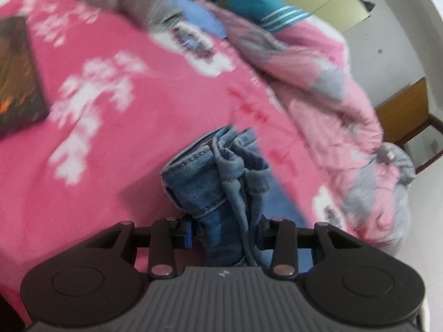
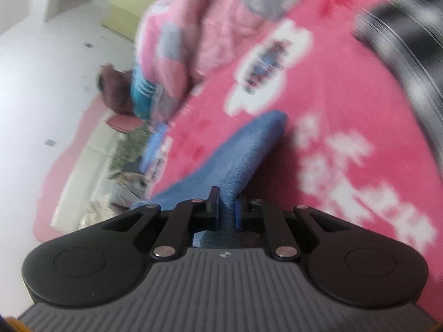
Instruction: Fold clothes
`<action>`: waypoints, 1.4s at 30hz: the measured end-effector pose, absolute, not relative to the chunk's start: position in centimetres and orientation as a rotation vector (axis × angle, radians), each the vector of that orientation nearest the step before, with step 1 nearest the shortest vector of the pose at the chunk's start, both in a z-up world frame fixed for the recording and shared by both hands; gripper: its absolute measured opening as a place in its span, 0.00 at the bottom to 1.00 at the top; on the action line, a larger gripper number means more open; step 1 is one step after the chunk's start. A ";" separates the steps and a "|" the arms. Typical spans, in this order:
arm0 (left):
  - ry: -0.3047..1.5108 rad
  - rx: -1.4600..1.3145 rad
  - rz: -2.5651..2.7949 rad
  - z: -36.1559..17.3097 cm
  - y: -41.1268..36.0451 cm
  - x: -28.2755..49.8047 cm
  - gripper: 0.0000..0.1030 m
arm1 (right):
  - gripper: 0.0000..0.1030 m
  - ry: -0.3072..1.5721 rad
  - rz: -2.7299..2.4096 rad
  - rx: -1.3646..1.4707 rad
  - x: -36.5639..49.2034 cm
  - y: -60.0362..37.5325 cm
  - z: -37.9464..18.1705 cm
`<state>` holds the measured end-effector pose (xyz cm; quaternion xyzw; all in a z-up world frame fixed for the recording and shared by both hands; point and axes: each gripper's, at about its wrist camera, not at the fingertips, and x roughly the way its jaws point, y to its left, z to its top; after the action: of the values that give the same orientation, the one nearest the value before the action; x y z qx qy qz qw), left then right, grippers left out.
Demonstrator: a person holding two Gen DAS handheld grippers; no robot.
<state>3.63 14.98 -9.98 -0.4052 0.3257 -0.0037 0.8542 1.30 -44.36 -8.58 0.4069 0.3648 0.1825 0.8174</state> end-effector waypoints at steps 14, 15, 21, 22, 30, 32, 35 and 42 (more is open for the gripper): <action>0.397 -0.454 0.160 -4.2 13.9 -2.9 0.65 | 0.38 0.454 0.267 0.495 -6.1 -40.4 -3.8; 0.385 -0.405 0.138 -3.8 13.1 -2.9 0.65 | 0.38 0.436 0.278 0.464 -5.8 -39.1 -3.7; 0.426 -0.224 -0.085 -3.6 8.0 -0.9 0.59 | 0.36 0.383 0.301 0.297 -4.2 -31.8 -6.6; 0.460 -0.234 -0.117 -4.0 7.3 -0.1 0.57 | 0.37 0.397 0.297 0.264 -3.9 -30.8 -7.7; 0.569 -0.169 -0.064 -5.8 5.7 2.4 0.46 | 0.36 0.358 0.307 0.157 -3.3 -29.9 -7.9; 0.581 -0.162 -0.047 -5.8 5.4 2.7 0.46 | 0.36 0.334 0.283 0.153 -2.0 -31.4 -6.0; 0.592 -0.154 -0.028 -5.8 5.1 3.3 0.46 | 0.36 0.401 0.267 0.168 2.6 -34.4 -4.3; 0.575 -0.137 -0.028 -6.3 5.0 3.6 0.46 | 0.27 0.661 0.272 0.242 10.5 -38.0 -8.2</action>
<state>3.59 4.99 -6.33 -0.0677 0.2833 -0.0140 0.9565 10.50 -38.00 -8.21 0.1181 0.3228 0.1329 0.9296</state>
